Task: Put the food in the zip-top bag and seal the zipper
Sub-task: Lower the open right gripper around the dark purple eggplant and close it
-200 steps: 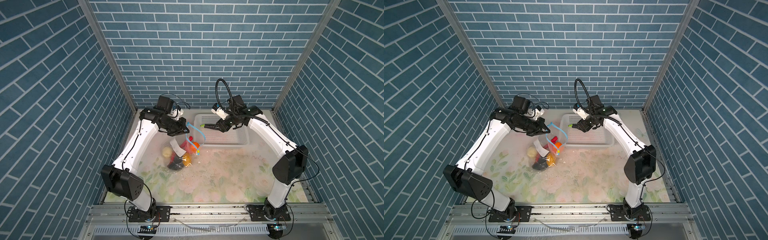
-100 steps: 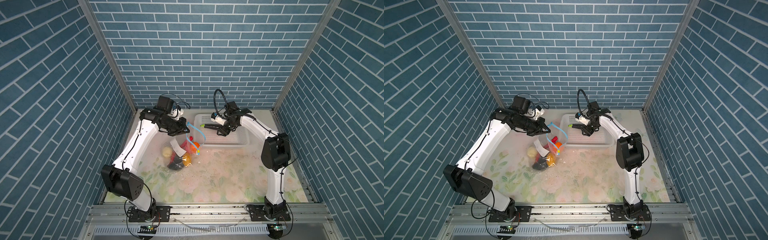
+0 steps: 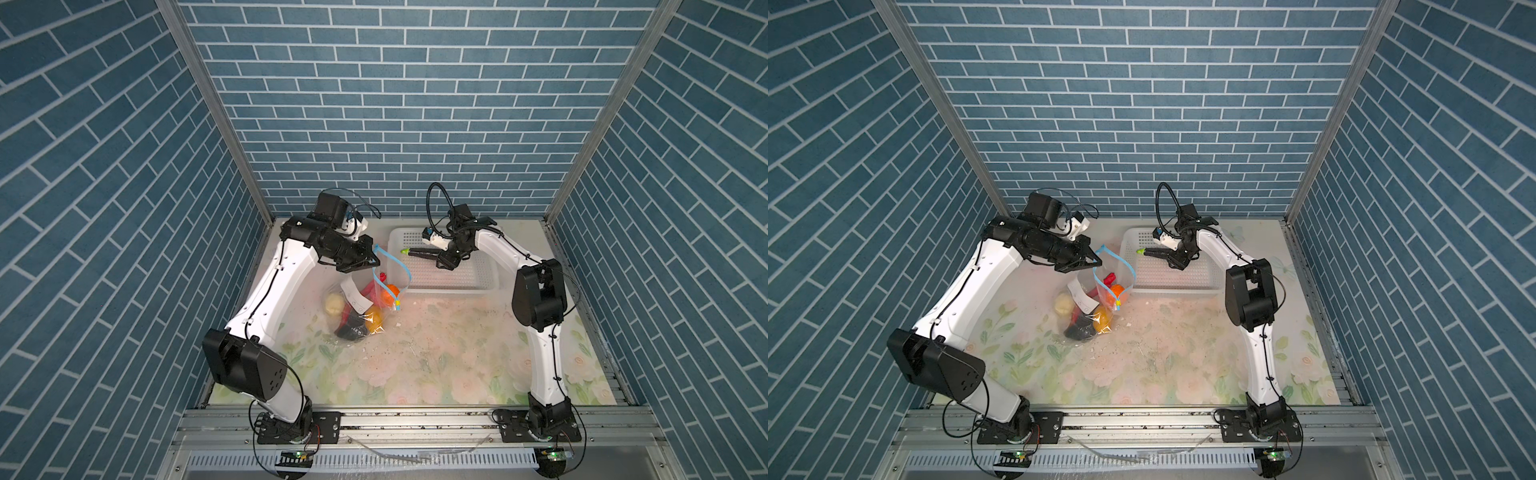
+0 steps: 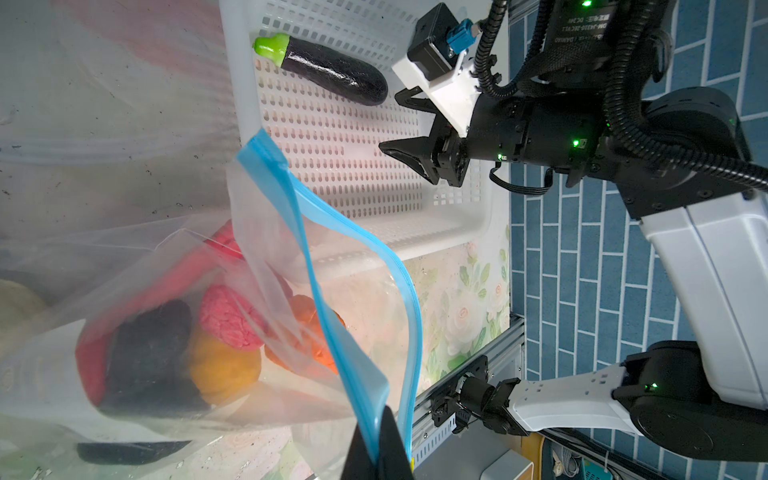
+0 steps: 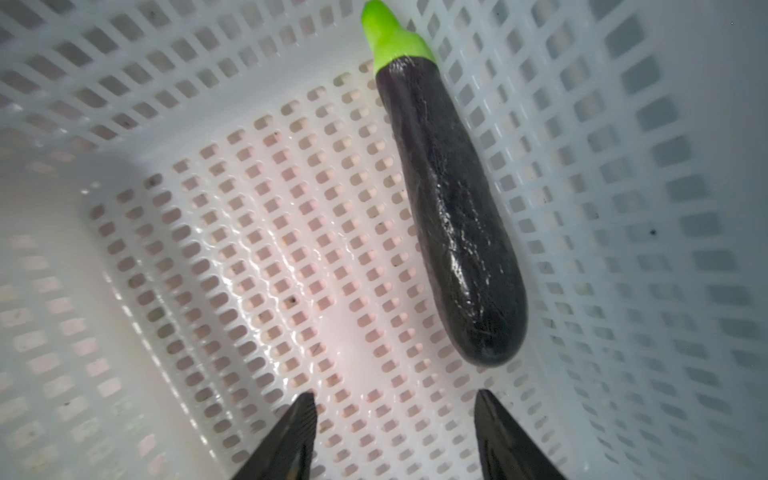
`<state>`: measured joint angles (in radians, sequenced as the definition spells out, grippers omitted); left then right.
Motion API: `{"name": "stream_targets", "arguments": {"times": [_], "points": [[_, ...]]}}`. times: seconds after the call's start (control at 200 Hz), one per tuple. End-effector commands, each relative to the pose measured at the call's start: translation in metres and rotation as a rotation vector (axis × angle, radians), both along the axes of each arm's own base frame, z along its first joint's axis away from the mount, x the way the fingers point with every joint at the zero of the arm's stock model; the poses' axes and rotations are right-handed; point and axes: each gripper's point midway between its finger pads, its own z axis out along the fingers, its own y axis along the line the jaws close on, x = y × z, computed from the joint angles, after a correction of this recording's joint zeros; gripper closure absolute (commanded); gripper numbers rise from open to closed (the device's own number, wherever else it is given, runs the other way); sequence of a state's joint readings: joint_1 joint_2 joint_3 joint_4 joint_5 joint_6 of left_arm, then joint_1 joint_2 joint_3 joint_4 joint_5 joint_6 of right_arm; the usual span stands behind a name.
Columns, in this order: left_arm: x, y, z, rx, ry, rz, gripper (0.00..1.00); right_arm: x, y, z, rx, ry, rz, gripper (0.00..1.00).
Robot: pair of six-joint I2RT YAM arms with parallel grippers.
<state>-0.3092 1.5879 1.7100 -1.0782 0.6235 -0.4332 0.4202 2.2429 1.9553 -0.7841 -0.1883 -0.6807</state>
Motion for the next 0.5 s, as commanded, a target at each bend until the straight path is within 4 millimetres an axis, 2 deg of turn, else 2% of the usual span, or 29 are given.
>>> {"name": "stream_targets", "arguments": {"times": [0.0, 0.225, 0.495], "points": [[-0.001, -0.004, 0.000, -0.013, -0.007, -0.015, 1.00, 0.023, 0.000, 0.005, -0.035, -0.095, 0.049, 0.36], [-0.003, -0.003, 0.000, -0.013, -0.007, -0.011, 1.00, 0.042, 0.006, 0.003, -0.022, -0.132, 0.043, 0.34], [-0.005, -0.003, -0.003, -0.012, -0.007, -0.005, 1.00, 0.052, 0.015, -0.005, -0.005, -0.123, 0.047, 0.34]]}}
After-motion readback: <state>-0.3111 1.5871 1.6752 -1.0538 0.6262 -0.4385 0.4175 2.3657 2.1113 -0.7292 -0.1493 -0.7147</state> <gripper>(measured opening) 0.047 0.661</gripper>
